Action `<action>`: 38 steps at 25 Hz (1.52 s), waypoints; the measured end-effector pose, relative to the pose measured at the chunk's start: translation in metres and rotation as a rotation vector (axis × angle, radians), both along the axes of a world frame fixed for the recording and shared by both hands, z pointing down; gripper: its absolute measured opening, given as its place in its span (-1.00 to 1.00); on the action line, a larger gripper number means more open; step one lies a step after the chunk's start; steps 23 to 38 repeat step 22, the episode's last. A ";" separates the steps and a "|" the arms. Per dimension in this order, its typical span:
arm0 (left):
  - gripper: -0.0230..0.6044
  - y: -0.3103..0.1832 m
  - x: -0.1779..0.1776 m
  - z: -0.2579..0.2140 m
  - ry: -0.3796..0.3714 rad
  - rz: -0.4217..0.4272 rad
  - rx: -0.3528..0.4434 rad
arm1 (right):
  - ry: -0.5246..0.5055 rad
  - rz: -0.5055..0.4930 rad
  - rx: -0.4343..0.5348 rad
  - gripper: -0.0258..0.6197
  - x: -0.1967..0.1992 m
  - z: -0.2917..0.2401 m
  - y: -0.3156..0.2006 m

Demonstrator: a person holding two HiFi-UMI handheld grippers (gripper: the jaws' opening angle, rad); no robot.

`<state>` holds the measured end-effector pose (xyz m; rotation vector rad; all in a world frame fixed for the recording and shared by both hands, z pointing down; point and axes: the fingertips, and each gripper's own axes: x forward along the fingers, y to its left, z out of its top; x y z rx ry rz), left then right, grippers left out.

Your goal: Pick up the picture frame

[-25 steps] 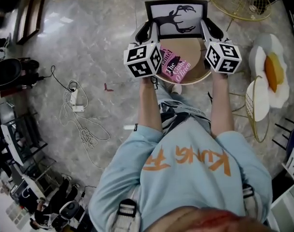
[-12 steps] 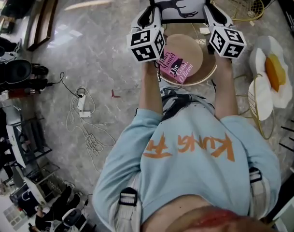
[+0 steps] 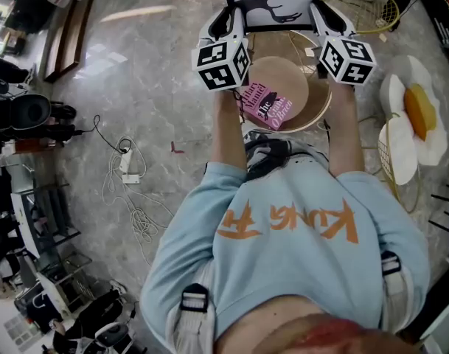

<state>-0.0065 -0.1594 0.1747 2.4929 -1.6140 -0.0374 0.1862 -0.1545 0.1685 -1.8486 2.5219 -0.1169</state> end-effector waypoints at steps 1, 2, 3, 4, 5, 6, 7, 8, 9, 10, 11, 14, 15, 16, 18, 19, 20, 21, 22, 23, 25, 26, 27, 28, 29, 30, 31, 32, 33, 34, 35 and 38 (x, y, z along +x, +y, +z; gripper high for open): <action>-0.68 0.000 0.001 -0.001 -0.002 0.000 0.000 | -0.003 -0.002 0.002 -0.71 0.001 0.000 0.000; -0.68 0.000 0.002 -0.001 -0.005 -0.002 0.001 | -0.005 -0.004 0.003 -0.71 0.001 -0.001 0.000; -0.68 0.000 0.002 -0.002 -0.008 -0.003 0.001 | -0.006 -0.006 0.004 -0.71 0.002 -0.001 0.000; -0.68 0.000 0.003 -0.002 -0.010 -0.003 0.001 | -0.006 -0.007 0.004 -0.71 0.002 0.000 0.000; -0.68 0.000 0.003 -0.001 -0.010 -0.003 0.000 | -0.005 -0.009 0.004 -0.71 0.003 0.000 0.000; -0.68 0.001 0.003 0.000 -0.009 -0.003 -0.002 | -0.003 -0.010 0.004 -0.71 0.003 0.001 0.000; -0.68 0.001 0.003 0.001 -0.010 -0.003 -0.004 | -0.002 -0.011 0.003 -0.71 0.003 0.001 0.001; -0.68 0.002 0.001 0.002 -0.010 -0.002 -0.006 | -0.001 -0.011 0.003 -0.71 0.001 0.001 0.001; -0.68 0.001 0.000 0.002 -0.011 -0.001 -0.006 | 0.001 -0.012 0.004 -0.71 0.000 0.001 0.001; -0.68 0.001 -0.001 0.002 -0.010 0.002 -0.006 | 0.004 -0.011 0.005 -0.71 -0.002 0.001 0.001; -0.68 0.001 -0.002 0.002 -0.010 0.004 -0.004 | 0.008 -0.011 0.006 -0.71 -0.002 0.000 0.001; -0.68 0.001 -0.003 0.000 -0.009 0.010 -0.001 | 0.017 -0.013 0.012 -0.71 -0.003 -0.003 0.003; -0.68 0.002 -0.003 0.000 -0.009 0.011 -0.001 | 0.019 -0.014 0.013 -0.71 -0.004 -0.003 0.003; -0.68 0.002 -0.003 0.000 -0.008 0.011 0.000 | 0.021 -0.014 0.014 -0.71 -0.004 -0.004 0.003; -0.68 0.002 -0.002 0.000 -0.010 0.012 0.003 | 0.022 -0.014 0.017 -0.71 -0.003 -0.004 0.003; -0.68 0.001 -0.002 0.000 -0.011 0.013 0.003 | 0.022 -0.013 0.018 -0.71 -0.003 -0.004 0.003; -0.68 0.000 -0.001 0.001 -0.012 0.014 0.004 | 0.022 -0.013 0.019 -0.71 -0.002 -0.003 0.002; -0.68 0.000 0.000 0.002 -0.013 0.014 0.004 | 0.021 -0.013 0.019 -0.71 -0.001 -0.002 0.002; -0.68 -0.001 0.001 0.003 -0.013 0.014 0.004 | 0.021 -0.012 0.020 -0.71 0.000 -0.001 0.001; -0.68 -0.001 0.001 0.003 -0.013 0.014 0.004 | 0.021 -0.012 0.020 -0.71 0.000 -0.001 0.001; -0.68 -0.001 0.001 0.003 -0.013 0.014 0.004 | 0.021 -0.012 0.020 -0.71 0.000 -0.001 0.001; -0.68 -0.001 0.001 0.003 -0.013 0.014 0.004 | 0.021 -0.012 0.020 -0.71 0.000 -0.001 0.001; -0.68 -0.001 0.001 0.003 -0.013 0.014 0.004 | 0.021 -0.012 0.020 -0.71 0.000 -0.001 0.001; -0.68 -0.001 0.001 0.003 -0.013 0.014 0.004 | 0.021 -0.012 0.020 -0.71 0.000 -0.001 0.001; -0.68 -0.001 0.001 0.003 -0.013 0.014 0.004 | 0.021 -0.012 0.020 -0.71 0.000 -0.001 0.001; -0.68 -0.001 0.001 0.003 -0.013 0.014 0.004 | 0.021 -0.012 0.020 -0.71 0.000 -0.001 0.001; -0.68 -0.001 0.001 0.003 -0.013 0.014 0.004 | 0.021 -0.012 0.020 -0.71 0.000 -0.001 0.001; -0.68 -0.001 0.001 0.003 -0.013 0.014 0.004 | 0.021 -0.012 0.020 -0.71 0.000 -0.001 0.001; -0.68 -0.001 0.001 0.003 -0.013 0.014 0.004 | 0.021 -0.012 0.020 -0.71 0.000 -0.001 0.001; -0.68 -0.001 0.001 0.003 -0.013 0.014 0.004 | 0.021 -0.012 0.020 -0.71 0.000 -0.001 0.001; -0.68 -0.001 0.001 0.003 -0.013 0.014 0.004 | 0.021 -0.012 0.020 -0.71 0.000 -0.001 0.001; -0.68 -0.001 0.001 0.003 -0.013 0.014 0.004 | 0.021 -0.012 0.020 -0.71 0.000 -0.001 0.001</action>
